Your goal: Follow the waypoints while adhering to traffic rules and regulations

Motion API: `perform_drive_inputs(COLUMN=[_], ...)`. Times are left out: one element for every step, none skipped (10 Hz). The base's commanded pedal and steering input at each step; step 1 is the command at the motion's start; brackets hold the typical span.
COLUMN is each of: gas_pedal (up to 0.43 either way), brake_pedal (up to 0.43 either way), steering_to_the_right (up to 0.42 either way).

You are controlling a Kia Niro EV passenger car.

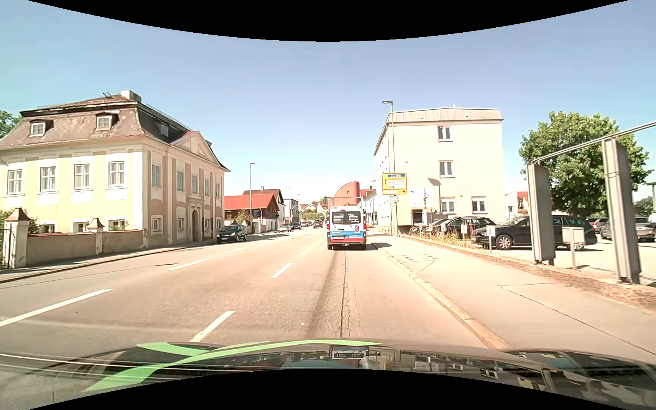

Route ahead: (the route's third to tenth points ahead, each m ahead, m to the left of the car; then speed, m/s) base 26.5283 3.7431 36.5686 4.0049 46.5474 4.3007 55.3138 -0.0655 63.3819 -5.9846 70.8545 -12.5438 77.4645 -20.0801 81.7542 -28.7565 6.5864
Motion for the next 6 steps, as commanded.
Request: perform_drive_inputs(gas_pedal=[0.000,0.000,0.000,0.000,0.000,0.000], brake_pedal=[0.000,0.000,0.000,0.000,0.000,0.000], steering_to_the_right=[-0.010,-0.011,-0.011,-0.011,-0.011,-0.011])
